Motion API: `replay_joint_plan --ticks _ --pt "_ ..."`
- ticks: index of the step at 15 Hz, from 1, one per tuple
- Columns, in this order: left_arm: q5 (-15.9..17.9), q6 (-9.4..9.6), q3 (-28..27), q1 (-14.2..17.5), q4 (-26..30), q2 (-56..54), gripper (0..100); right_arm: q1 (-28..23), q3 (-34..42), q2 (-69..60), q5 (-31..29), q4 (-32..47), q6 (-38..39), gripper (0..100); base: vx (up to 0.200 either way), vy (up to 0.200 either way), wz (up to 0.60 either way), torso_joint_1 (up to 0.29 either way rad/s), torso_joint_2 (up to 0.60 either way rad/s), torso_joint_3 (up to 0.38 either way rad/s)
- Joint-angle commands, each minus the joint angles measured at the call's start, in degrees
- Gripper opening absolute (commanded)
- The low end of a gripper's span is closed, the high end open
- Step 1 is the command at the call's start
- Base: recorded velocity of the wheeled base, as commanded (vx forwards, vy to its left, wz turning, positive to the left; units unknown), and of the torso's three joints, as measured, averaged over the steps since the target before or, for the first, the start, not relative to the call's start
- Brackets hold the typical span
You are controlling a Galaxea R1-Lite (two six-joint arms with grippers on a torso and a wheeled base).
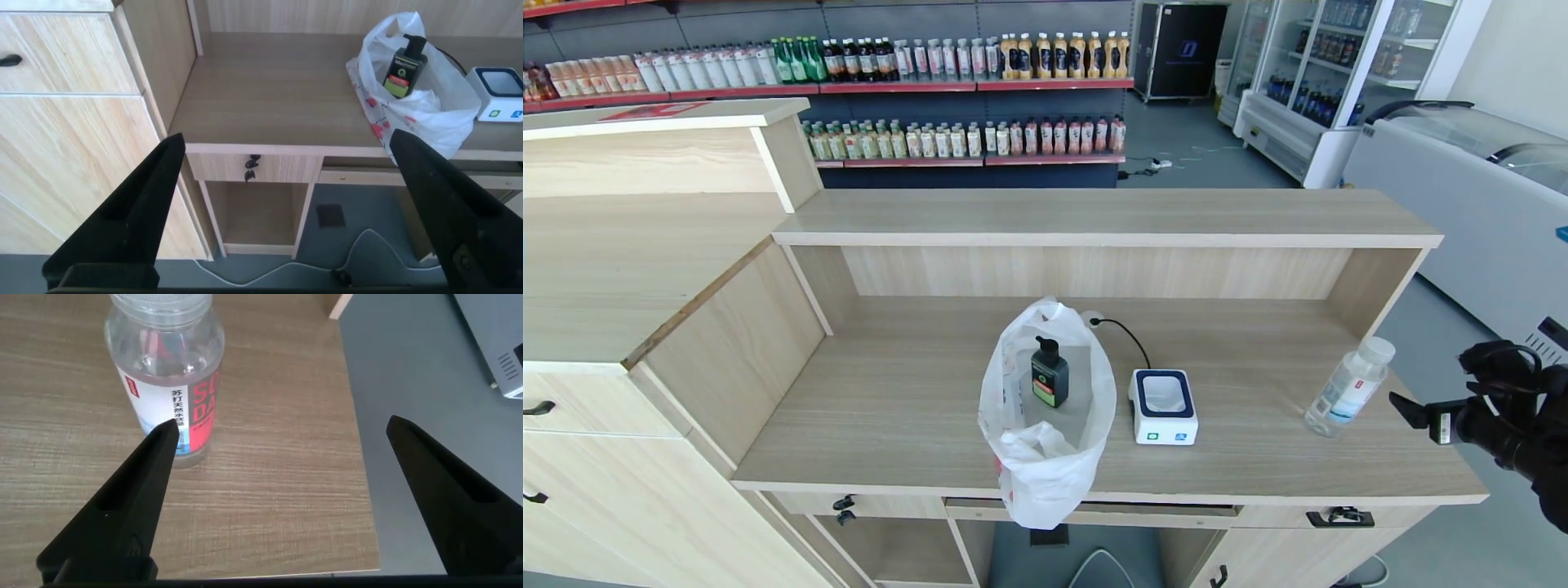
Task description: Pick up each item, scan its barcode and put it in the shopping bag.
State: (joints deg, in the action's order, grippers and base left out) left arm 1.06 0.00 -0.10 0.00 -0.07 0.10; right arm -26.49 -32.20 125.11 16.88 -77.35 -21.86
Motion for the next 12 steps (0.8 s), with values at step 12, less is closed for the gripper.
replay_joint_plan --ticks 12 --pt "-0.01 0.0 0.01 0.0 -0.01 -0.01 100 6.89 -8.67 8.13 0.08 0.62 0.15 100 0.0 0.0 0.0 0.0 0.0 0.0"
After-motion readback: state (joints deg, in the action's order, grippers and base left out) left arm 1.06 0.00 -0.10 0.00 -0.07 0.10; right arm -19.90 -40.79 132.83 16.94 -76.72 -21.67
